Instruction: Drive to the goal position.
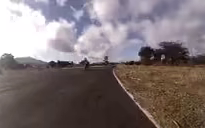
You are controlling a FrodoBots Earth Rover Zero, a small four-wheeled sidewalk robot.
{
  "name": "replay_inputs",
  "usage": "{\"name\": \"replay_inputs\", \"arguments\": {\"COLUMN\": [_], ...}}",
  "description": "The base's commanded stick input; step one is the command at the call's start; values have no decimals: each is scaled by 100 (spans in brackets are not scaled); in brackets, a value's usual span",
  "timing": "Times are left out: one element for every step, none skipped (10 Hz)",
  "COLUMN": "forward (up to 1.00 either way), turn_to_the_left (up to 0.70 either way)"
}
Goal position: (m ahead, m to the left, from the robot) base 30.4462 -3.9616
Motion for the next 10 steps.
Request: {"name": "replay_inputs", "arguments": {"forward": [50,50,50,50,50,50,50,50,50,50], "turn_to_the_left": [0,0,0,0,0,0,0,0,0,0]}}
